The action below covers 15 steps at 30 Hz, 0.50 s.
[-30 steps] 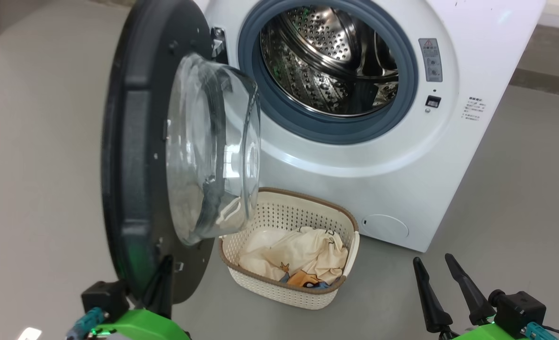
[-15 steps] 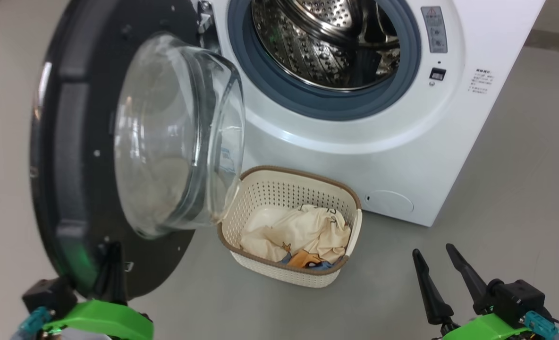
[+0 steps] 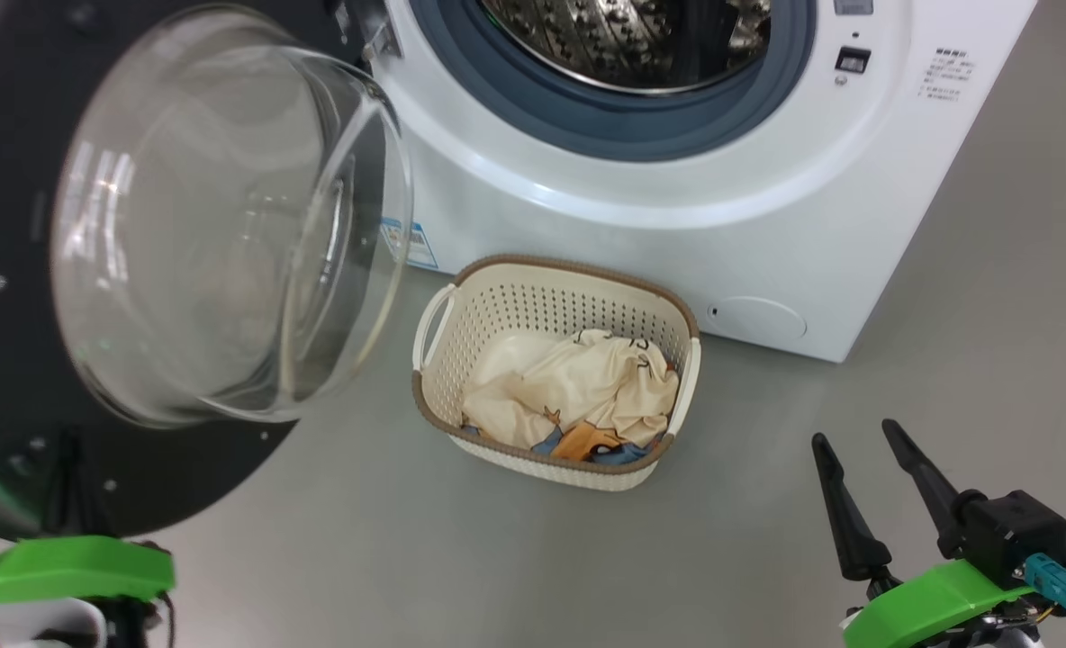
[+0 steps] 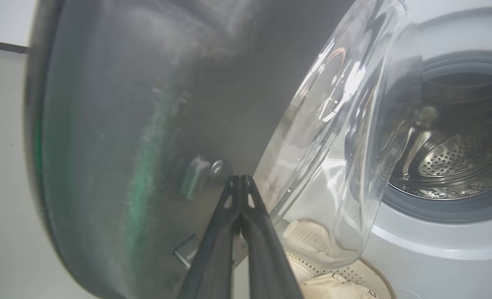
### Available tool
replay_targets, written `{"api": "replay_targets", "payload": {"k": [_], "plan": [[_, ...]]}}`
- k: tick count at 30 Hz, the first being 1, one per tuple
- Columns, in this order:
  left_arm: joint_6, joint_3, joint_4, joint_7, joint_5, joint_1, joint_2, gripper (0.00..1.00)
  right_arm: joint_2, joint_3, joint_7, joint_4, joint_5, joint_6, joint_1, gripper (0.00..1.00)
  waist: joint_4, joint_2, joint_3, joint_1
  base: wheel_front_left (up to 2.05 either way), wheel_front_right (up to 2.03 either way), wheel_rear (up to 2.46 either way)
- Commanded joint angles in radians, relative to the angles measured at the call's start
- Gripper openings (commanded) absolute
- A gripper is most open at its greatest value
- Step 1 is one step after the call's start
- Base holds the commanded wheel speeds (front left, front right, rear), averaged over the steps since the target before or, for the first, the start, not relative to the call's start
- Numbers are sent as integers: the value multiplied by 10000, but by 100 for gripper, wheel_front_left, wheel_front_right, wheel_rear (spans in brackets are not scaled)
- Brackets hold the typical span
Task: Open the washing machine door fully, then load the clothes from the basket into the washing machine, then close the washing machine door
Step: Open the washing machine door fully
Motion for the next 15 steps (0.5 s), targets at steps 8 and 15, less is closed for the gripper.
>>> {"api": "replay_targets", "payload": {"k": [8, 15], "plan": [[-480, 1884, 854, -214, -700, -1178, 918, 0, -226, 29, 782, -1419, -690, 16, -454, 100, -147, 0, 1151, 0, 0, 0, 0], [-853, 2684, 1923, -230, -709, -1953, 1460, 0, -630, -73, 1304, -2168, -850, 16, -457, 100, -226, 0, 1764, 0, 0, 0, 0]]}}
